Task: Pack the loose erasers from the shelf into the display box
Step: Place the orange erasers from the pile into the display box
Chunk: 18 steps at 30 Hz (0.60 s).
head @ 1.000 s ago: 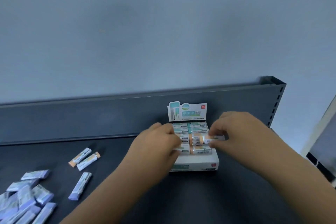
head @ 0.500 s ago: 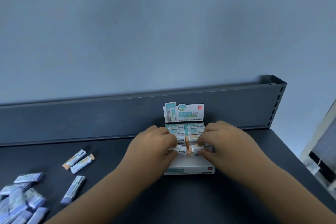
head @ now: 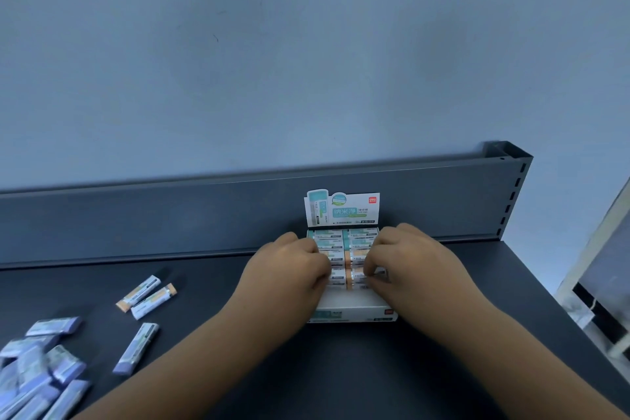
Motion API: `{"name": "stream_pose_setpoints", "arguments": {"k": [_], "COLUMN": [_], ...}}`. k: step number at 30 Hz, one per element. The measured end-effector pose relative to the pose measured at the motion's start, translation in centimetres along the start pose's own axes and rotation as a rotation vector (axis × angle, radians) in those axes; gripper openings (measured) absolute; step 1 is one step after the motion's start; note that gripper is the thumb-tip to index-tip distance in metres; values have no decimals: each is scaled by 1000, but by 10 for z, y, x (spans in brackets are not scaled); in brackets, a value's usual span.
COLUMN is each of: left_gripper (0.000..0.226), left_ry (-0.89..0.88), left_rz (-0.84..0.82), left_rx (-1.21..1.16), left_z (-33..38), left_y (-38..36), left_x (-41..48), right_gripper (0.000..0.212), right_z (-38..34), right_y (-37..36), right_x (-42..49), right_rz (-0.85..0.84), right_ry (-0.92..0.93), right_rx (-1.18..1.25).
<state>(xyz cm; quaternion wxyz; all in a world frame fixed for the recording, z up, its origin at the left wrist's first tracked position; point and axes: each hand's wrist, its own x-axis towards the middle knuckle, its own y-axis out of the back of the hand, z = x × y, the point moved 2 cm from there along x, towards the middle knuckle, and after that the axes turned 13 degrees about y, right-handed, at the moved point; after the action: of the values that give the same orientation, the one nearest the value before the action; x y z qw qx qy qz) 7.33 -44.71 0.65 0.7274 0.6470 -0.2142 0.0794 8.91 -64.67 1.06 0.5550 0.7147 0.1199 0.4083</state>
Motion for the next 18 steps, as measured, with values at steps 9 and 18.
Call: {"name": "stream_pose_setpoints", "arguments": {"k": [9, 18], "left_gripper": [37, 44], "left_ry": [19, 158], "left_rz": [-78, -230], "left_rx": [33, -92], "left_z": [3, 3], "left_y": [3, 25], "left_x": [-4, -11], "right_gripper": [6, 31], "right_z": [-1, -10], "right_y": [-2, 20], "right_x": [-1, 1], "right_rz": [25, -169], "right_ry": [-2, -37], "right_rx": [-25, -40]}}
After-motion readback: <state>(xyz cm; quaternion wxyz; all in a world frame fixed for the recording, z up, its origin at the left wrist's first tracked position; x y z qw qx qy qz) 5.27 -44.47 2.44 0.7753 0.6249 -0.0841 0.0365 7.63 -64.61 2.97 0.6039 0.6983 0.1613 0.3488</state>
